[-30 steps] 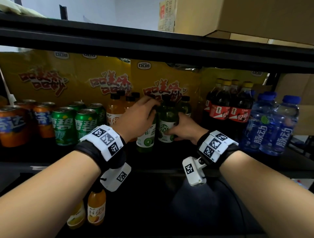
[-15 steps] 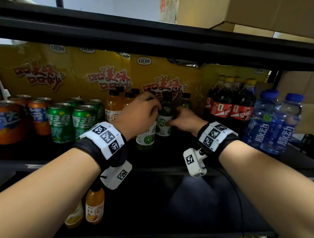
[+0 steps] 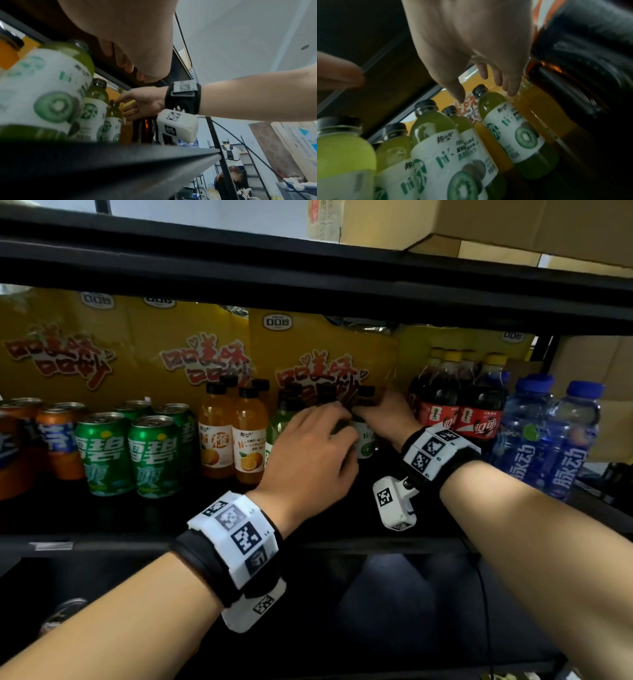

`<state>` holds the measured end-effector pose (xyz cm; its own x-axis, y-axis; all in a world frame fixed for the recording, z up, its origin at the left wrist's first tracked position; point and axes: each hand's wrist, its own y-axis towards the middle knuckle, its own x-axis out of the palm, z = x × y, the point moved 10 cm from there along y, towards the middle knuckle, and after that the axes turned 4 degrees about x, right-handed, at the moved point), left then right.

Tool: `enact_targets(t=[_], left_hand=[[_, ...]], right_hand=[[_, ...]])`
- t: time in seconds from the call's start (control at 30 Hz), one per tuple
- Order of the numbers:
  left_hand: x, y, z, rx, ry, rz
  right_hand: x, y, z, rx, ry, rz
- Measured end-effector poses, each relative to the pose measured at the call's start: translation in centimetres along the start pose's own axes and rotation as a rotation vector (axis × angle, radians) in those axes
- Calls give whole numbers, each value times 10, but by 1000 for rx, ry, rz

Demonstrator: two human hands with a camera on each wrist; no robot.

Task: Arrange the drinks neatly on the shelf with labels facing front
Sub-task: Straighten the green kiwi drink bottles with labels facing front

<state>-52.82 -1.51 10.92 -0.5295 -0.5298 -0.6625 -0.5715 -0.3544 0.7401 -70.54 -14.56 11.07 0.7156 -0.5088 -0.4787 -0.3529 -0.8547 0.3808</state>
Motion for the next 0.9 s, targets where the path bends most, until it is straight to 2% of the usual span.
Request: enact_targets(t=[0.1, 0.27, 0.43, 0.53, 0.67, 0.8, 0.9], left_hand=[[25, -9, 0, -58, -88, -105], [90, -37, -4, -235, -260, -431], [111, -41, -12, -297, -273, -532], [115, -41, -14, -330, -289, -544], [115, -37, -21, -460, -387, -501], [109, -18, -16, -543, -683, -322], [115, -15, -10, -613, -892, -271]], right_hand=[[8, 3, -2, -6, -2, -29], [7, 5, 6, 42, -70, -10], [2, -10, 3, -17, -85, -52], [-4, -28, 3, -39, -4, -61], [-9, -52, 7, -36, 98, -122], [-20, -69, 14, -2, 272, -138], [-31, -78, 23, 45, 465, -99]])
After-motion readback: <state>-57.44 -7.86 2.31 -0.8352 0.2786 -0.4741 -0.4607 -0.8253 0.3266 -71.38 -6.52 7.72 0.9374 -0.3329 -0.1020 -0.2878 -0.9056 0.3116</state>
